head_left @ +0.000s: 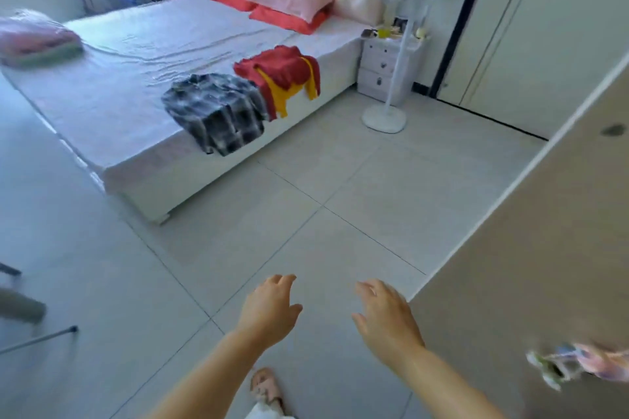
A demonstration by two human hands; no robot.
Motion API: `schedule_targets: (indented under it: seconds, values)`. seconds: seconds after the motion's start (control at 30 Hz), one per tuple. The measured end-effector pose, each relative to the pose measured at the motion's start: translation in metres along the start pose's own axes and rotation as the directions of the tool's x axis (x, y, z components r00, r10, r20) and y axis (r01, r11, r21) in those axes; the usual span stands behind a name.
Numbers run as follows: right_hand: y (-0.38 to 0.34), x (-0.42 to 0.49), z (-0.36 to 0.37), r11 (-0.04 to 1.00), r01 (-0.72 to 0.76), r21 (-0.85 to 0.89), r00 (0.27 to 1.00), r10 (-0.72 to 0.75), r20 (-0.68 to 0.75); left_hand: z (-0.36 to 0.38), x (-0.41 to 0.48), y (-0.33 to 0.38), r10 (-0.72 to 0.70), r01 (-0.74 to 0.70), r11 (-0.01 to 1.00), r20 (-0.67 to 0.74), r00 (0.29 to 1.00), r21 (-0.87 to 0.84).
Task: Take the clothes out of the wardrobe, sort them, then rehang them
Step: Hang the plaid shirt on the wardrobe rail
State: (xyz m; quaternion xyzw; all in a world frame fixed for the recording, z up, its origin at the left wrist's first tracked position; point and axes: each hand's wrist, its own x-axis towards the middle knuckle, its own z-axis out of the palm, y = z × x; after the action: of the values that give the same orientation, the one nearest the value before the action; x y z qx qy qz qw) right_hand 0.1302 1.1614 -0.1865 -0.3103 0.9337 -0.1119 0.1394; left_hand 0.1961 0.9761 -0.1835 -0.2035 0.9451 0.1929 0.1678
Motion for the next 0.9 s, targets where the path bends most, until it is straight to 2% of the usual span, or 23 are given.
schedule_targets:
  seconds: [0.1, 0.37, 0.6, 0.9]
  values:
    - [-0.036, 0.061, 0.0, 0.996, 0.083, -0.022, 0.996, -0.083, 0.018, -0.029, 0.028, -0.046, -0.061, 0.059, 0.996, -0.037, 0.997, -0.065]
    - [-0.121, 0.216, -0.018, 0.981, 0.18, -0.068, 0.982, -0.175, 0.077, -0.113, 0.112, -0.15, -0.179, 0.16, 0.974, -0.114, 0.977, -0.163]
    - [-0.159, 0.342, -0.035, 0.97, 0.227, -0.085, 0.97, -0.217, 0.108, -0.164, 0.198, -0.198, -0.246, 0.217, 0.953, -0.122, 0.962, -0.212]
    - [-0.181, 0.553, -0.06, 0.936, 0.34, -0.094, 0.934, -0.324, 0.152, -0.245, 0.361, -0.243, -0.372, 0.346, 0.916, -0.111, 0.921, -0.203]
